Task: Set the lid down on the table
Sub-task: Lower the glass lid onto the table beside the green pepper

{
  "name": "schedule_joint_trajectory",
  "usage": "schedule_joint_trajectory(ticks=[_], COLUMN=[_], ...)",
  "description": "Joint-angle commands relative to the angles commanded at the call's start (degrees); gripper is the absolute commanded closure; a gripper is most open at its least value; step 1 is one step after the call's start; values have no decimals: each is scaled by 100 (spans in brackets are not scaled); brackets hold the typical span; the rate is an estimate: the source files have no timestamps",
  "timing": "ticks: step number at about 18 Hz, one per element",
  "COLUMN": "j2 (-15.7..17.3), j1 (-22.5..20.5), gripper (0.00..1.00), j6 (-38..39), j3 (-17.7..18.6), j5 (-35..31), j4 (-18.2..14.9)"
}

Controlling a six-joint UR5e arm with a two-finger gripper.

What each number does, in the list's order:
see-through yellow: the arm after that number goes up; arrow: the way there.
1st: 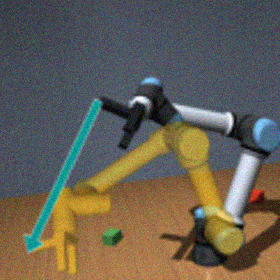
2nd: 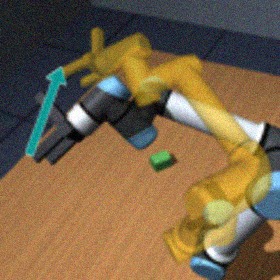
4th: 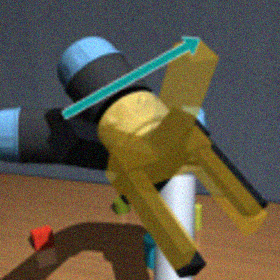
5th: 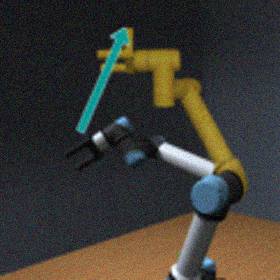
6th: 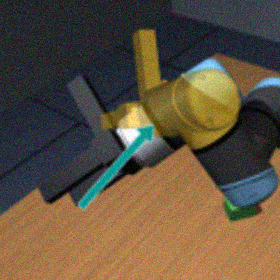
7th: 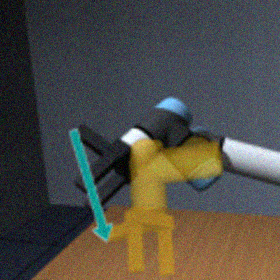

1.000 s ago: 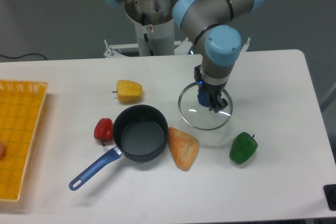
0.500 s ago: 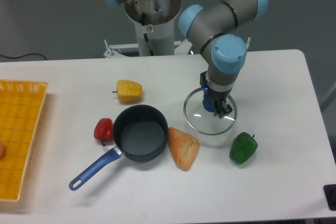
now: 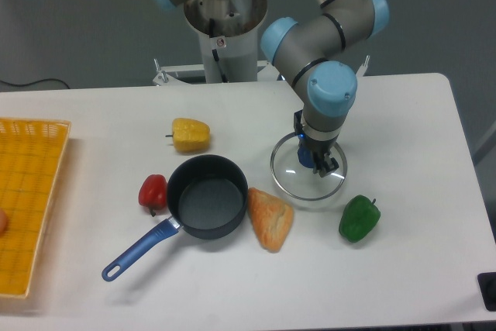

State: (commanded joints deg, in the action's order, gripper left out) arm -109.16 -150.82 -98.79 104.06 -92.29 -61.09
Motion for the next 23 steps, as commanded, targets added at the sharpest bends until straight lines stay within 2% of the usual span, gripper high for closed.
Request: schedule_joint_trajectory(ticks=[23], j2=[-167], j1=[255], gripper=[46], j6=[246], j3=[88], j5=[-299], j4=[176])
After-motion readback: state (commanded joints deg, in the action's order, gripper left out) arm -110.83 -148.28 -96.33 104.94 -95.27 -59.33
